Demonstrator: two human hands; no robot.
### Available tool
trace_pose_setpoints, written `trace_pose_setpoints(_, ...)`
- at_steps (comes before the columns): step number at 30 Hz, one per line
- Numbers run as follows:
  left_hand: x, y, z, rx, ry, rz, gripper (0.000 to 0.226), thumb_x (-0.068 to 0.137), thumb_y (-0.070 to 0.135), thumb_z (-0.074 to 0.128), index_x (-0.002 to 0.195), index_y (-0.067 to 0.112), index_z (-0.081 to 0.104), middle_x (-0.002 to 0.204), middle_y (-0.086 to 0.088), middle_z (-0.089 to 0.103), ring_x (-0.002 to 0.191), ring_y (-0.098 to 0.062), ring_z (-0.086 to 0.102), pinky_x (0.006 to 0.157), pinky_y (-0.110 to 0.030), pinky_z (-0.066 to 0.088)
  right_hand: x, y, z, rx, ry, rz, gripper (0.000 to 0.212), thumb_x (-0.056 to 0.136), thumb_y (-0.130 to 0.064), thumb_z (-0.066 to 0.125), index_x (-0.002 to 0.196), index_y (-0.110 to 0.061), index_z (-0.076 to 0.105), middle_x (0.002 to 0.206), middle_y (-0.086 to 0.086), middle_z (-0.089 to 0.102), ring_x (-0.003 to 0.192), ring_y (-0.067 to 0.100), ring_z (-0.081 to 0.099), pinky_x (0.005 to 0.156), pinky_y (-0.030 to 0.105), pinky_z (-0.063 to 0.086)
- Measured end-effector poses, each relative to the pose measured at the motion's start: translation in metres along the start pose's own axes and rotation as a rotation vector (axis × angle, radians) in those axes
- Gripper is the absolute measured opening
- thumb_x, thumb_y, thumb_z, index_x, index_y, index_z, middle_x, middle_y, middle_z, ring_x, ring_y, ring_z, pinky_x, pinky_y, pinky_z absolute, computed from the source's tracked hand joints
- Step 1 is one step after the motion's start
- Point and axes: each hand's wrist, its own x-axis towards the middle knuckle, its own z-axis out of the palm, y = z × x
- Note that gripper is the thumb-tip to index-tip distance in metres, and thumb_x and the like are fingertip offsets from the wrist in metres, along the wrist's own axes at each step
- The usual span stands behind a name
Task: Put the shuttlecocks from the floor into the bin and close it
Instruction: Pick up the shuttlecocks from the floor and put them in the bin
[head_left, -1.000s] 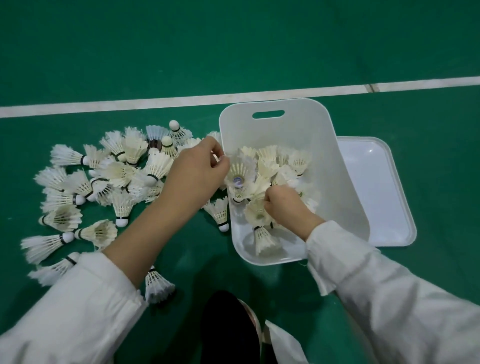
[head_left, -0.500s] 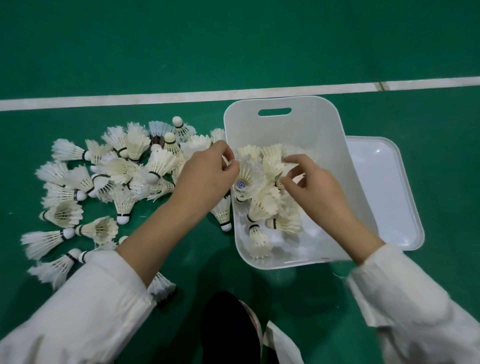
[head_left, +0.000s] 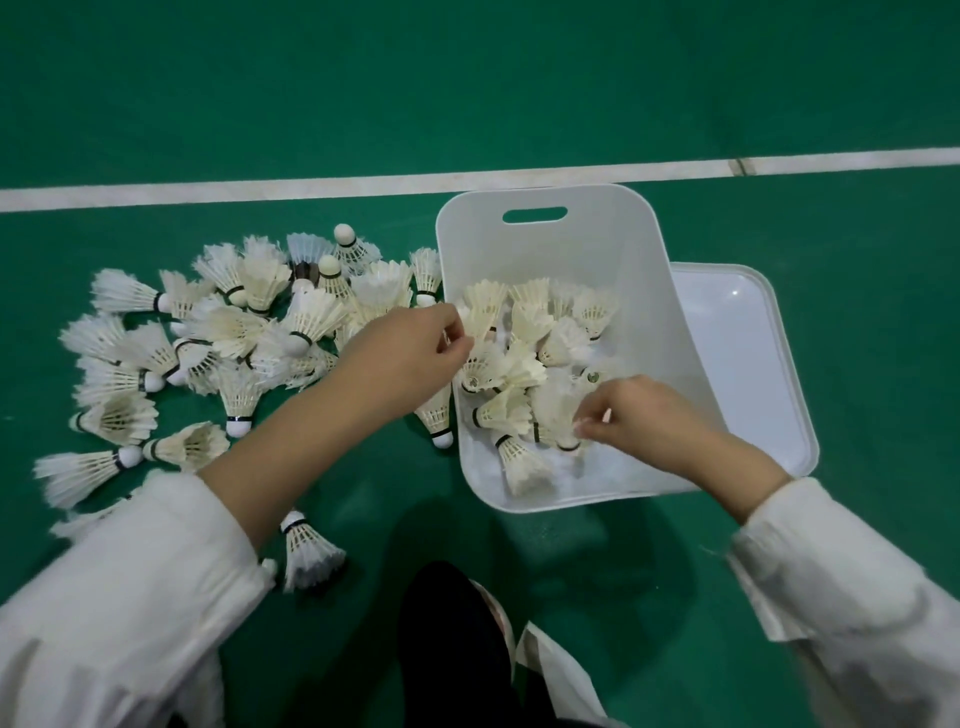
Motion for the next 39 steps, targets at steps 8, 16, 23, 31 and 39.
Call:
trace_pose_setpoints(8,-0.010,-0.017,0.001,0.315,-0.140,0.140,0.021,0.093,0.035,0.039,0.087,0.019,0.051,0.081,0.002,0.062,0.070,-0.018,0.055,0.058,-0.031,0.045,0.028,0.000,0.052,-0.255,-0.190,-0.040,0.018,0.087,-0.020,0.057,0.098,-0.014,0.069,0.103,0.006,0.067,0.095,0.025,0.061,0.076,0.031,0.048)
trace_pose_setpoints(16,-0.031,-0.029,-0.037,0.563,-0.341,0.314,0.022,0.095,0.034,0.034,0.092,0.019,0.050,0.083,0.004,0.055,0.072,-0.016,0.051,0.062,-0.030,0.045,0.015,-0.026,0.011,-0.207,-0.314,-0.033,0.044,0.090,-0.022,0.055,0.133,-0.021,0.046,0.134,0.005,0.050,0.120,0.024,0.050,0.099,0.033,0.038)
trace_pose_setpoints(23,-0.058,-0.098,-0.092,0.664,-0.374,0.284,0.024,0.096,0.039,0.032,0.090,0.021,0.047,0.081,0.006,0.058,0.071,-0.013,0.055,0.063,-0.029,0.048,-0.006,-0.140,-0.024,0.001,0.000,-0.324,0.034,0.091,-0.043,0.048,0.119,-0.025,0.056,0.111,-0.005,0.063,0.093,0.012,0.058,0.082,0.030,0.047)
trace_pose_setpoints(31,-0.109,-0.196,-0.035,0.615,-0.429,0.091,0.023,0.097,0.034,0.031,0.109,0.019,0.044,0.099,-0.001,0.056,0.084,-0.022,0.056,0.062,-0.032,0.044,0.046,-0.223,0.083,-0.134,-0.235,-0.500,0.034,0.092,-0.035,0.049,0.120,-0.016,0.052,0.117,0.007,0.057,0.106,0.023,0.055,0.086,0.032,0.042)
trace_pose_setpoints(39,-0.131,-0.222,0.035,0.699,-0.564,0.272,0.052,0.092,0.004,0.037,0.141,0.013,0.024,0.127,-0.018,0.044,0.110,-0.034,0.048,0.087,-0.043,0.042,0.049,-0.215,0.196,-0.253,-0.338,-0.400,0.043,0.094,-0.022,0.040,0.135,-0.012,0.033,0.123,0.013,0.048,0.111,0.030,0.053,0.088,0.039,0.045)
